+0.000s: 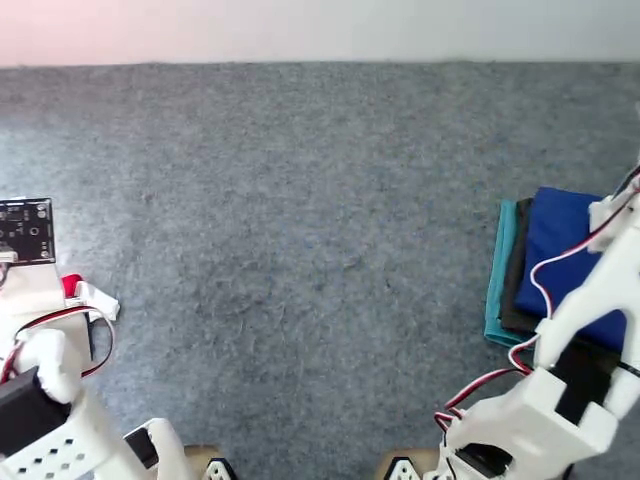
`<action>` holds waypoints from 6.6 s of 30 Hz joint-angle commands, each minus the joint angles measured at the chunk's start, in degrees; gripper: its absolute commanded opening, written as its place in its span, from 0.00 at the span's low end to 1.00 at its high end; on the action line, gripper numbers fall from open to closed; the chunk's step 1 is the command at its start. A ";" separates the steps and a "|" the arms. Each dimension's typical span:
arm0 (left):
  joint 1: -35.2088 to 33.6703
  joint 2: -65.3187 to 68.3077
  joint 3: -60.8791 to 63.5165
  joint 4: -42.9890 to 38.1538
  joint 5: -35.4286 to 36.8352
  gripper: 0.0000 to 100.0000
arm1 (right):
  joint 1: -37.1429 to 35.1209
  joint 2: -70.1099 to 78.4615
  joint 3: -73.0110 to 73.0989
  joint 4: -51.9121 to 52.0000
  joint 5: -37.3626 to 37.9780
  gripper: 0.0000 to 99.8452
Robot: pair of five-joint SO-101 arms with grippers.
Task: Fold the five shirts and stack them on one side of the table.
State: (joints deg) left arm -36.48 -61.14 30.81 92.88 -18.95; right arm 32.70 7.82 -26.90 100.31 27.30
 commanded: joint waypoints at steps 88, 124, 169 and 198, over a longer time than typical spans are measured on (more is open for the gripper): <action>-3.78 57.05 -15.08 -13.19 -22.95 0.01 | -7.43 -51.38 63.47 2.42 -5.36 0.05; 11.08 30.51 -14.55 -0.18 -18.11 0.16 | -7.43 -51.47 63.47 2.42 -5.36 0.05; -2.99 66.81 -9.98 -11.16 -36.31 0.01 | -7.43 -51.38 63.47 2.42 -5.36 0.05; 42.99 7.91 -22.02 -25.23 4.57 0.01 | -7.52 -51.38 62.59 2.33 -11.34 0.05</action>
State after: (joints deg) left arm 0.97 -52.18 11.91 72.31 -17.63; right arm 25.49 -42.55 36.92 100.57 16.75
